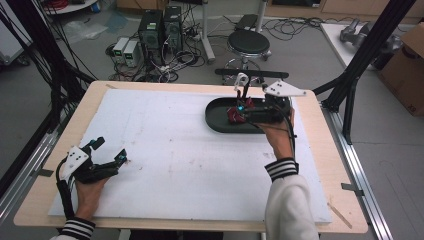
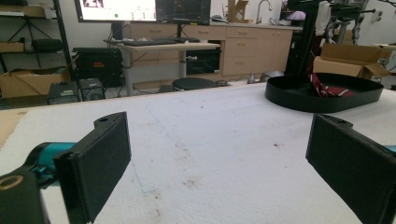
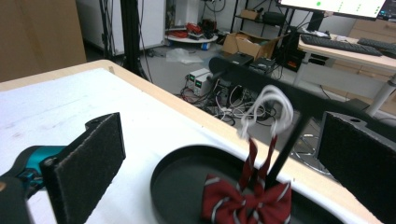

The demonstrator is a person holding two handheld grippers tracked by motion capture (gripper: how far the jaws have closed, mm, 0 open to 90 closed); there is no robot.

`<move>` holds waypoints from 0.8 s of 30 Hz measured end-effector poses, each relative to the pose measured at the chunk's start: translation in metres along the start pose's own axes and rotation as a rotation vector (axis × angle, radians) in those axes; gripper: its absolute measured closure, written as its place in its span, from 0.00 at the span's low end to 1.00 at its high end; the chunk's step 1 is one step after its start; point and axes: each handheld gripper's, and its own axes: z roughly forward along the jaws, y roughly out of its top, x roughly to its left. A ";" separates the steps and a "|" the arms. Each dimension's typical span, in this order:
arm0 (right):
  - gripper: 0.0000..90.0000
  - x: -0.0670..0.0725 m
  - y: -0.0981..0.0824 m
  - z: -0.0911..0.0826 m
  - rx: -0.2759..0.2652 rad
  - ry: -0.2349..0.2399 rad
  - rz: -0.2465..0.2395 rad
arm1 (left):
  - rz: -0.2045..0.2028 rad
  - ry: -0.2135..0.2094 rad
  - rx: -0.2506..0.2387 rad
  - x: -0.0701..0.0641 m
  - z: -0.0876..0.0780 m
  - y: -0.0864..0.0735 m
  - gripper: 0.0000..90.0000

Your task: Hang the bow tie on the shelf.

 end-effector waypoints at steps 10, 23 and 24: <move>0.00 0.017 -0.061 -0.070 -0.121 -0.028 0.057 | 0.001 -0.001 -0.001 0.000 0.000 0.000 0.08; 0.00 0.019 -0.127 -0.099 -0.127 -0.089 0.115 | 0.012 0.003 0.000 -0.001 0.000 0.000 0.08; 0.00 0.019 -0.132 -0.099 -0.123 -0.100 0.113 | 0.013 0.003 0.000 -0.002 0.000 0.000 0.08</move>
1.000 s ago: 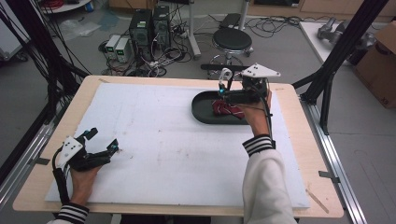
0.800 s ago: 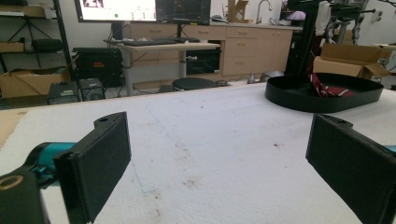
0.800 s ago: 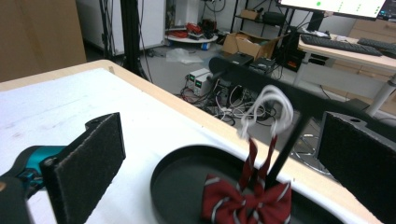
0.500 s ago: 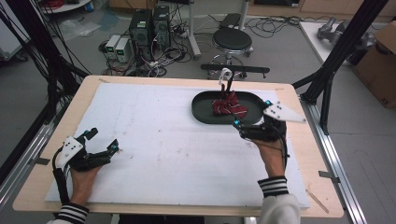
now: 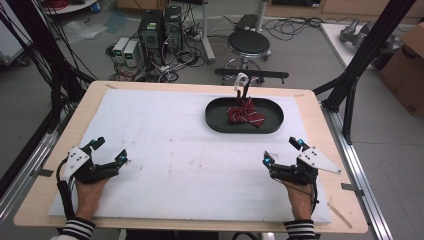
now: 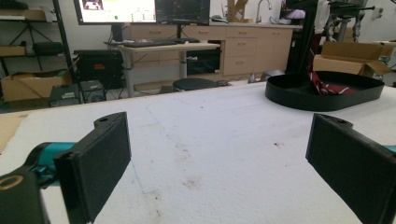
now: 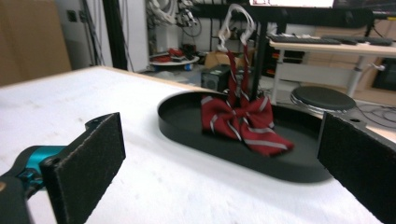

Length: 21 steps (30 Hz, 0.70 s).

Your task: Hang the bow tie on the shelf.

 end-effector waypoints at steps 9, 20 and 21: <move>0.00 -0.003 -0.039 0.003 0.009 -0.049 0.013 | 0.010 0.006 0.002 -0.001 0.000 0.000 0.08; 0.00 -0.001 -0.047 0.001 -0.028 -0.070 0.018 | 0.015 0.011 0.005 -0.002 0.000 0.000 0.08; 0.00 0.000 -0.047 0.000 -0.034 -0.072 0.012 | 0.015 0.012 0.004 -0.002 0.001 0.000 0.08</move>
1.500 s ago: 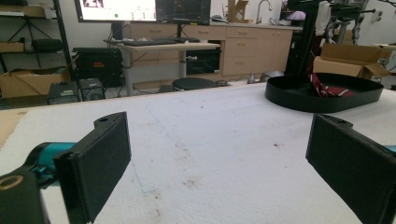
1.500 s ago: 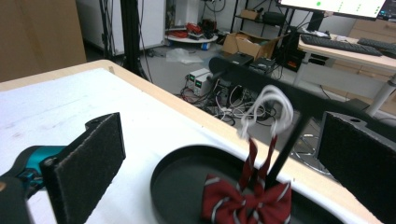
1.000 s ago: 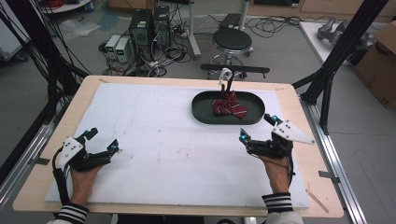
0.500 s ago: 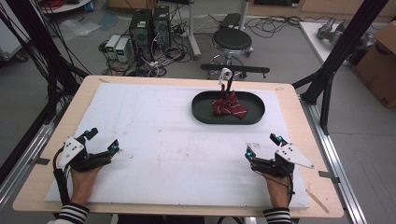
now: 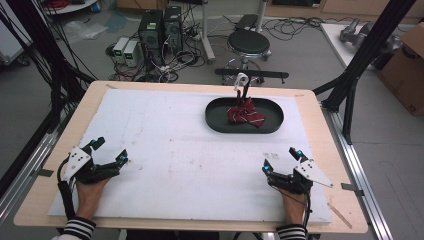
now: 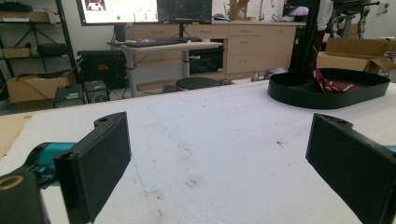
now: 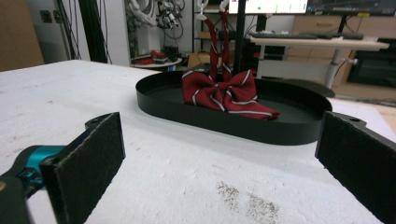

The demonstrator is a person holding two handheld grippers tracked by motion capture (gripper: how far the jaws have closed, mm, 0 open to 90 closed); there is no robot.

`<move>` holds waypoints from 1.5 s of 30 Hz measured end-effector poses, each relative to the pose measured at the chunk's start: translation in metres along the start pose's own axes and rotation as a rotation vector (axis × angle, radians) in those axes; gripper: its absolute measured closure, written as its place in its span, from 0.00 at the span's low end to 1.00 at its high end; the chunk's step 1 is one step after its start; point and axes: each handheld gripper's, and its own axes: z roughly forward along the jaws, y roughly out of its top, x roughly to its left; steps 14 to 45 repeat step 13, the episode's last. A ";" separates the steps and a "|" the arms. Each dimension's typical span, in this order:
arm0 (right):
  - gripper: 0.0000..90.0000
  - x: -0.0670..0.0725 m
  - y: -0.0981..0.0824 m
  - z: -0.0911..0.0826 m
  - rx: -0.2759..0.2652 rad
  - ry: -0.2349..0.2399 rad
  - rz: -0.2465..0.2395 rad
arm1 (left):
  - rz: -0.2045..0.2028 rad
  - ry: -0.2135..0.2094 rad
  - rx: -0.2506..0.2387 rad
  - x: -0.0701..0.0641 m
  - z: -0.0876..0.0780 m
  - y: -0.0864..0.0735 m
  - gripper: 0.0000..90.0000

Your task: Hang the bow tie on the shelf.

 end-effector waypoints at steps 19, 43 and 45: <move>0.00 0.004 -0.001 -0.001 -0.008 -0.002 -0.040 | 0.000 0.006 -0.007 0.000 -0.001 0.000 0.08; 0.00 0.004 -0.001 -0.001 -0.008 -0.002 -0.040 | 0.000 0.006 -0.007 0.000 -0.001 0.000 0.08; 0.00 0.004 -0.001 -0.001 -0.008 -0.002 -0.040 | 0.000 0.006 -0.007 0.000 -0.001 0.000 0.08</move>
